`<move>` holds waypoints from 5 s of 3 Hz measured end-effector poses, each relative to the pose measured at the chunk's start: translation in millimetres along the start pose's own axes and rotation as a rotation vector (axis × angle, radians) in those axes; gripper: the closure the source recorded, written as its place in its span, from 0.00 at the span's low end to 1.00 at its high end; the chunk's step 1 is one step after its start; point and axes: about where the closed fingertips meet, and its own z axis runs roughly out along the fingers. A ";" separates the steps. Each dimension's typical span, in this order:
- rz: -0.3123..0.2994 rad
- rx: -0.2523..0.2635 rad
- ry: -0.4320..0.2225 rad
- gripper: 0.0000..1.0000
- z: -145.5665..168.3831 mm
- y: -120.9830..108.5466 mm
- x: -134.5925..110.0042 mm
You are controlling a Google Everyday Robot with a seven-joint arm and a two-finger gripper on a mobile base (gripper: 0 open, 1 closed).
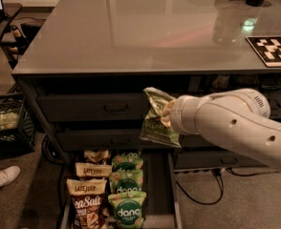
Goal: Pick green jalapeno chip bag from bottom drawer and place on counter
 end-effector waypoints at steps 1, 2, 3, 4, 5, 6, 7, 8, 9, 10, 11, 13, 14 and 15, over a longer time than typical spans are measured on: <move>-0.055 0.029 -0.027 1.00 -16.4 -21.5 -27.1; -0.062 0.031 -0.029 1.00 -17.1 -23.1 -28.4; -0.076 0.054 -0.018 1.00 -29.1 -35.3 -32.4; -0.128 0.115 -0.022 1.00 -55.9 -70.7 -49.2; -0.174 0.145 -0.021 1.00 -69.0 -106.2 -60.7; -0.199 0.142 -0.026 1.00 -68.1 -137.5 -66.2; -0.214 0.130 -0.027 1.00 -57.5 -173.5 -69.3; -0.242 0.123 -0.029 1.00 -48.0 -211.5 -79.0; -0.270 0.108 -0.032 1.00 -33.7 -241.7 -92.0; -0.284 0.083 -0.040 1.00 -14.4 -261.1 -102.1; -0.281 0.040 -0.045 1.00 11.0 -265.2 -104.1; -0.255 -0.023 -0.097 1.00 64.3 -251.6 -105.1; -0.255 -0.024 -0.098 0.82 65.0 -251.2 -105.2; -0.255 -0.024 -0.098 0.59 65.0 -251.2 -105.2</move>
Offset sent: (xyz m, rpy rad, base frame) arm 0.0051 0.0125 0.0316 -0.0136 -0.0456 0.0375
